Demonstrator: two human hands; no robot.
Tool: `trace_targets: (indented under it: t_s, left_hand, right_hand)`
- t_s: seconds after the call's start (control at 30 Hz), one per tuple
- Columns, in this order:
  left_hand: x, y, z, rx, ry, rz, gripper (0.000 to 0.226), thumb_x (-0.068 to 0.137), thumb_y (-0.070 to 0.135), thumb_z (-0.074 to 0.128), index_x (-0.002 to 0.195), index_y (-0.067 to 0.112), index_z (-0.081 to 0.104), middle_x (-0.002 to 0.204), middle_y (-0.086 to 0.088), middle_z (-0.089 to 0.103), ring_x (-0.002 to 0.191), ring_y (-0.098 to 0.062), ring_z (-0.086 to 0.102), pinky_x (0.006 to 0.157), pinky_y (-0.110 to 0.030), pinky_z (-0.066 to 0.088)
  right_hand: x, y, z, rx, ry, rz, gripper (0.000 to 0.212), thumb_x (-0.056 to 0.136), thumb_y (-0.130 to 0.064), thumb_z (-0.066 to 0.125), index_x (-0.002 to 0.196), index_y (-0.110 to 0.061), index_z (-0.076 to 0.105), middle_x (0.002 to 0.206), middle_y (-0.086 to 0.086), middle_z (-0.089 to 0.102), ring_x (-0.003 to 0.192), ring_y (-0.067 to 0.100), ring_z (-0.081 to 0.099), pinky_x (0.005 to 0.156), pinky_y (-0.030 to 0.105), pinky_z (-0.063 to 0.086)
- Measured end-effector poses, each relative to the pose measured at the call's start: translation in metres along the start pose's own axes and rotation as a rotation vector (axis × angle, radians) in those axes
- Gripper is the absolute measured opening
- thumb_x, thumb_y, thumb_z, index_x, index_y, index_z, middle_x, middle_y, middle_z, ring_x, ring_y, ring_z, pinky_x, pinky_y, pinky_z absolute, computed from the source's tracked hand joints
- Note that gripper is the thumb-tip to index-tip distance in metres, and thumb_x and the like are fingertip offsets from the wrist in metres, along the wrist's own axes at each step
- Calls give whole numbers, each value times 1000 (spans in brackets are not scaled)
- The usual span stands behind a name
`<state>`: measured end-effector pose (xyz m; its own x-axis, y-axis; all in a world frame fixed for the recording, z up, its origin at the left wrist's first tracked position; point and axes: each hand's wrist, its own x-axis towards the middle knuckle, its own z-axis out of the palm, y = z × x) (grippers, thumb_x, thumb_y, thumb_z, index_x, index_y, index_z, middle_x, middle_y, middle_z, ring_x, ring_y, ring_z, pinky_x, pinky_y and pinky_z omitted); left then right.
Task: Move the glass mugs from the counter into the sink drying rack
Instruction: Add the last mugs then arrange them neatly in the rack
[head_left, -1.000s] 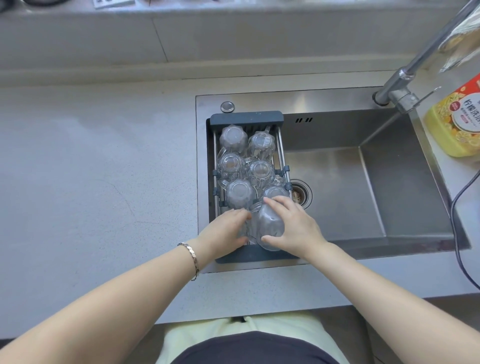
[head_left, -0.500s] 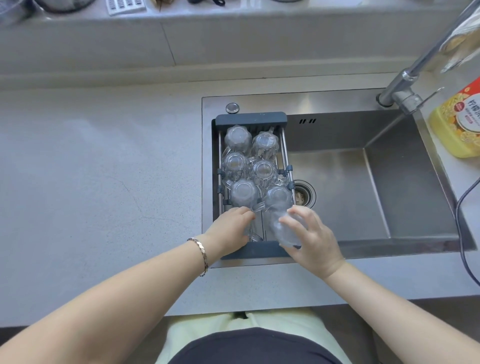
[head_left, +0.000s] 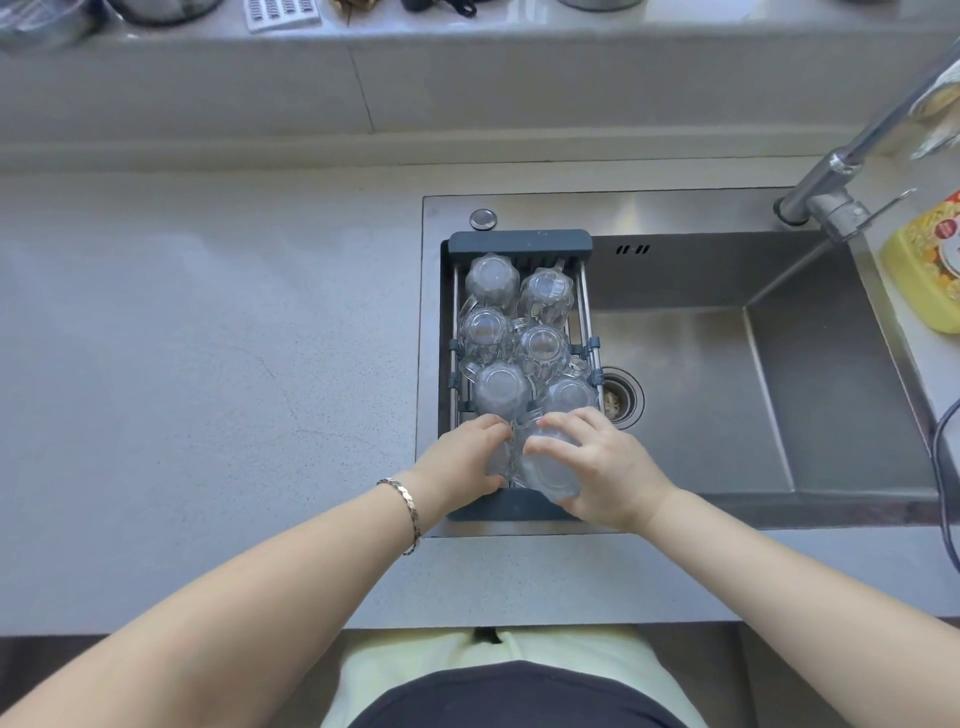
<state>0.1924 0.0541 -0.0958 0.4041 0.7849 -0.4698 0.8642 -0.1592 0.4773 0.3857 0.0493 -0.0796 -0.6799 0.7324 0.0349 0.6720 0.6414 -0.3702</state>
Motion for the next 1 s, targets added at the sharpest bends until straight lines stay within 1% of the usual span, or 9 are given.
trace_targets:
  t_s: [0.17, 0.23, 0.33, 0.4, 0.5, 0.63, 0.73, 0.87, 1.0]
  left_hand:
    - [0, -1, 0, 1, 11, 17, 50, 81, 18, 67, 128, 11, 48, 136, -4, 46, 123, -22, 47, 101, -36, 44]
    - [0, 0, -1, 18, 5, 26, 49, 81, 17, 66, 127, 10, 49, 135, -5, 48, 123, -24, 47, 101, -37, 44]
    - [4, 6, -10, 83, 26, 50, 43, 84, 20, 59, 125, 10, 52, 125, -7, 56, 113, -26, 54, 95, -37, 46]
    - [15, 13, -20, 163, 128, 125, 40, 85, 15, 53, 124, 9, 54, 122, -7, 58, 110, -28, 56, 92, -37, 44]
    - [42, 30, -32, 198, 224, 226, 46, 84, 7, 54, 130, 9, 49, 133, -8, 52, 116, -29, 52, 94, -41, 43]
    - [76, 51, -39, 447, 159, 267, 55, 84, 16, 58, 136, 13, 41, 146, -5, 38, 129, -26, 40, 102, -38, 35]
    - [94, 48, -47, 553, 206, 189, 58, 81, 11, 58, 136, 14, 40, 147, -6, 35, 129, -28, 36, 103, -41, 34]
    - [110, 36, -61, 576, 85, 72, 62, 85, 14, 59, 140, 21, 33, 143, -7, 39, 127, -28, 39, 103, -42, 38]
    - [116, 34, -59, 538, 69, 21, 63, 85, 25, 63, 140, 24, 32, 133, -9, 50, 122, -29, 44, 101, -42, 38]
  right_hand:
    - [3, 6, -6, 84, -10, -23, 64, 50, -18, 82, 105, -27, 51, 107, 9, 65, 83, 33, 61, 62, 34, 57]
    - [0, 8, -6, 113, -6, -16, 62, 52, -16, 81, 105, -26, 51, 109, 10, 64, 87, 33, 61, 63, 35, 57]
    - [-12, 7, -3, 172, 68, 83, 57, 55, -15, 77, 104, -27, 50, 113, 7, 62, 97, 25, 54, 59, 36, 58]
    - [-19, 7, -3, 221, 111, 162, 52, 58, -19, 72, 104, -29, 50, 115, 5, 61, 102, 20, 48, 66, 35, 58]
    - [-26, 12, -8, 266, 116, 236, 54, 57, -20, 72, 104, -30, 49, 117, 3, 60, 105, 23, 52, 76, 36, 56]
    - [-37, 23, -14, 246, 111, 259, 61, 53, -14, 79, 103, -30, 48, 117, 3, 61, 107, 16, 45, 70, 34, 57]
    - [-39, 31, -17, 238, 91, 249, 54, 57, -20, 73, 104, -31, 48, 119, 1, 59, 108, 20, 49, 67, 37, 58]
    - [-38, 38, -17, 221, 74, 196, 45, 62, -27, 62, 105, -31, 48, 117, -3, 56, 104, 22, 51, 60, 40, 58]
    - [-35, 42, -19, 251, 23, 168, 53, 59, -18, 68, 105, -31, 46, 117, -2, 56, 102, 25, 53, 65, 39, 57]
